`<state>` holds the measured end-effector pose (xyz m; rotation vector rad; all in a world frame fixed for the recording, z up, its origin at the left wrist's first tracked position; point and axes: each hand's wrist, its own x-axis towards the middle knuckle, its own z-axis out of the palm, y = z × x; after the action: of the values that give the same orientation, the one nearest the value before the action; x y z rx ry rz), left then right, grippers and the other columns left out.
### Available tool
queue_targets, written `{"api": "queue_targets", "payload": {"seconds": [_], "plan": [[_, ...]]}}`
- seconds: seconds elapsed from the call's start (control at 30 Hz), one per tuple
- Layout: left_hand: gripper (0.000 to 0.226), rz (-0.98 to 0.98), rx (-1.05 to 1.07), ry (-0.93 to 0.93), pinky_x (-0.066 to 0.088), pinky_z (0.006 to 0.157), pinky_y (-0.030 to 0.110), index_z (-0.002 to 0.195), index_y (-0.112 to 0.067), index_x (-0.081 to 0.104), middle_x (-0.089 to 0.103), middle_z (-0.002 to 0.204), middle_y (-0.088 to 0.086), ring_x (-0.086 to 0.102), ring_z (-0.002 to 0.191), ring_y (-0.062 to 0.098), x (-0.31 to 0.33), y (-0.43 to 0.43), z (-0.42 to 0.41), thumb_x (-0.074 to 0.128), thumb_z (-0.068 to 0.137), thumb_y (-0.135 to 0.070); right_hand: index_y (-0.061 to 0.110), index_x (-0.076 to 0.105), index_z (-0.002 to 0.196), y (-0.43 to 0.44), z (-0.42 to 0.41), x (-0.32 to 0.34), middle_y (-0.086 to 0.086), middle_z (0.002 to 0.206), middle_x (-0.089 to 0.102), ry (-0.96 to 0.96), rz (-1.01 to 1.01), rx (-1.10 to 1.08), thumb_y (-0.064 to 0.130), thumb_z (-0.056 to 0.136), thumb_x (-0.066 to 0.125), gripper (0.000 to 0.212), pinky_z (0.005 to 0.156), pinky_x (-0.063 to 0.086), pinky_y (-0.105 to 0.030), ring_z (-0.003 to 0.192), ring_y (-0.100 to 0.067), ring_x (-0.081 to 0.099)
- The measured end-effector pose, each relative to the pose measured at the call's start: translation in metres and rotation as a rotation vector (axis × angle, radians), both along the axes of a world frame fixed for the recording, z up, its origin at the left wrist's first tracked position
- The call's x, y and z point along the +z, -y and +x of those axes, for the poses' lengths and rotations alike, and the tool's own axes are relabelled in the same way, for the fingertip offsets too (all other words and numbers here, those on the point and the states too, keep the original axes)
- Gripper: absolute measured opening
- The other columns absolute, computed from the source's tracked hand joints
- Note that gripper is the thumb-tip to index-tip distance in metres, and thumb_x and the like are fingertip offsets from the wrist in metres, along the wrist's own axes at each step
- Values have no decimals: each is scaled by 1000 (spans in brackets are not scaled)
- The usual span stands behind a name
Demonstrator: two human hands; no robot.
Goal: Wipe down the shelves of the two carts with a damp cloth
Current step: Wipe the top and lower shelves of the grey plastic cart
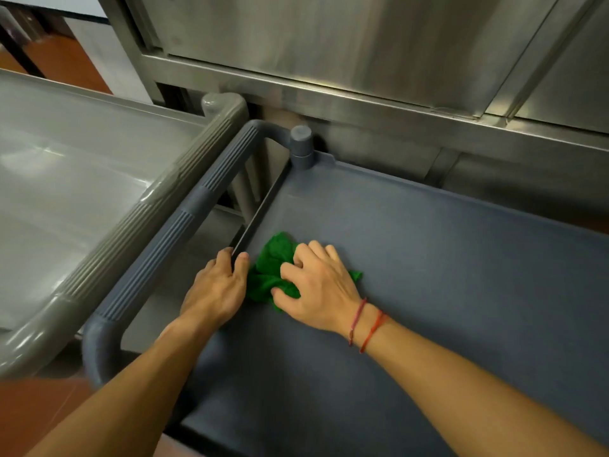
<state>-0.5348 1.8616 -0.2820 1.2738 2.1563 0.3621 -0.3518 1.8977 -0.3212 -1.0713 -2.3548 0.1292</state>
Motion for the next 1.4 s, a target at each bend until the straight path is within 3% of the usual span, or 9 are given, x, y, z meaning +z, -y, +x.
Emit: {"api": "queue_targets", "payload": {"seconds": [0.23, 0.37, 0.5, 0.63, 0.8, 0.97, 1.1, 1.23, 1.4], "plan": [[44, 70, -25, -34, 38, 92, 43, 136, -36, 38, 53, 133, -2, 48, 122, 23, -7, 5, 0, 23, 100, -56, 17, 66, 77, -117, 14, -4, -9, 81, 54, 107, 40, -247, 52, 82, 53, 38, 69, 35, -40, 82, -33, 53], [47, 76, -43, -36, 41, 89, 41, 138, -37, 35, 54, 130, -6, 51, 113, 18, -11, 3, -3, 21, 100, -59, 14, 69, 91, -172, 36, 1, -14, 96, 59, 114, 0, -456, 52, 87, 60, 40, 80, 39, -45, 98, -37, 52], [44, 75, -44, -60, 45, 90, 45, 136, -35, 36, 56, 125, -5, 53, 107, 18, -13, 1, -3, 21, 101, -57, 13, 69, 97, -178, 39, 3, -14, 105, 58, 90, -98, -467, 53, 89, 62, 41, 86, 39, -45, 105, -37, 49], [44, 73, -45, -93, 45, 87, 45, 135, -32, 36, 56, 125, -2, 53, 105, 20, -11, 2, -1, 22, 101, -56, 19, 67, 79, -118, 18, 9, -10, 89, 60, 93, -119, -368, 52, 82, 60, 34, 75, 41, -41, 91, -36, 55], [44, 57, -18, -145, 40, 87, 44, 135, -32, 36, 55, 134, 2, 53, 117, 27, -8, 1, 4, 23, 100, -56, 20, 60, 65, -4, 4, 7, -2, 74, 52, 10, -100, 16, 48, 76, 64, 30, 65, 34, -39, 75, -27, 47], [45, 57, -29, -155, 37, 83, 42, 137, -32, 35, 55, 135, 2, 52, 118, 26, -9, 2, 4, 23, 101, -56, 16, 57, 66, -28, 22, 0, -6, 74, 50, 34, 31, 177, 39, 82, 65, 30, 63, 34, -40, 73, -28, 46], [47, 51, -46, -156, 39, 84, 42, 140, -32, 32, 54, 137, 0, 52, 111, 22, -9, 1, 2, 22, 101, -57, 15, 62, 72, -104, 52, 0, -10, 78, 56, 133, 77, -61, 47, 85, 56, 34, 64, 39, -40, 77, -33, 55], [46, 56, -58, -154, 38, 80, 38, 138, -30, 33, 56, 132, 1, 43, 97, 13, -9, 0, 3, 25, 101, -56, 14, 66, 94, -162, 97, 11, -13, 98, 60, 216, 3, -355, 53, 88, 55, 41, 77, 39, -43, 98, -37, 54], [42, 42, -45, -202, 39, 79, 40, 132, -30, 36, 58, 128, 1, 44, 94, 16, -8, 1, 5, 26, 100, -56, 18, 65, 102, -158, 103, 9, -7, 103, 56, 242, -33, -362, 55, 89, 53, 40, 82, 36, -42, 102, -34, 48]]}}
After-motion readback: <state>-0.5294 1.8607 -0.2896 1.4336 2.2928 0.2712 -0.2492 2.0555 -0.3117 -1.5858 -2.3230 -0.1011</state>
